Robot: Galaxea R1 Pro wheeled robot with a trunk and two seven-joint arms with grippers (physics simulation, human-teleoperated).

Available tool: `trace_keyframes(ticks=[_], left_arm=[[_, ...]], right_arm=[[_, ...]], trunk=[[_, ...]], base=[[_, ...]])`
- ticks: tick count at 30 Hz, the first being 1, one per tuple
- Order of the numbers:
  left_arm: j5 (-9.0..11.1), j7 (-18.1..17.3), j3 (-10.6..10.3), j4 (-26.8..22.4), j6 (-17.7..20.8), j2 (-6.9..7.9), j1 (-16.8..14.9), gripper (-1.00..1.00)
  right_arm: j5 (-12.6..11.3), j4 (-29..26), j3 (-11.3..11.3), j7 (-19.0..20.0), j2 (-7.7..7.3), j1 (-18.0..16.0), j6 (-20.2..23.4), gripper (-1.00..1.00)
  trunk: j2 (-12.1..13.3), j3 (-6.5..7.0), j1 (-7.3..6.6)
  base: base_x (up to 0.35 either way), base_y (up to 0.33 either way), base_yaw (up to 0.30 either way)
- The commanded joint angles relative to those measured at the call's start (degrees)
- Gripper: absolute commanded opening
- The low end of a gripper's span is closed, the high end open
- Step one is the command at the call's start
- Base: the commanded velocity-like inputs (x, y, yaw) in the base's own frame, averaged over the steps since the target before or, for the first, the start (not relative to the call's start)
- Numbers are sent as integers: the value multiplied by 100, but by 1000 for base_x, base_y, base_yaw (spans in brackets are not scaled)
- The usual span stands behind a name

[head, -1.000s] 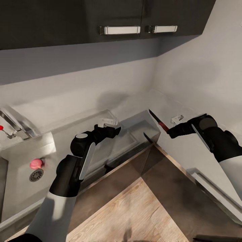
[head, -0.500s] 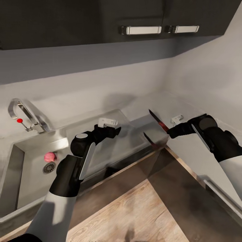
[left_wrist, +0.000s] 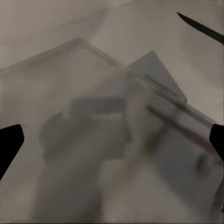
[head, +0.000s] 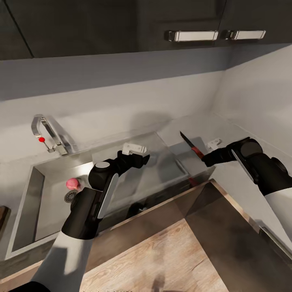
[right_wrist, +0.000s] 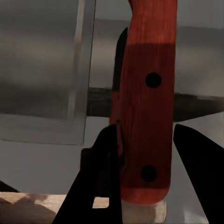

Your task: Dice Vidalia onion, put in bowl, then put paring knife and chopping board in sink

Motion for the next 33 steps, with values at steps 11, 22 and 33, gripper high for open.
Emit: trace_keyframes(ticks=[11,22,33], left_arm=[[2,-15,-12,2,30,-3,-6,100],[2,-15,-14,6,30,-3,-6,100],[2,-15,-14,6,30,-3,-6,100]], right_arm=[[14,-6,-15,13,-7,-7,21,-100],[17,-6,-21,12,-7,-7,21,-100],[18,-6,-21,12,-7,-7,22,-100]], trunk=[[-11,-18,3],[-11,-18,3],[-11,-18,3]], base=[[0,0,274],[0,0,288],[0,0,288]])
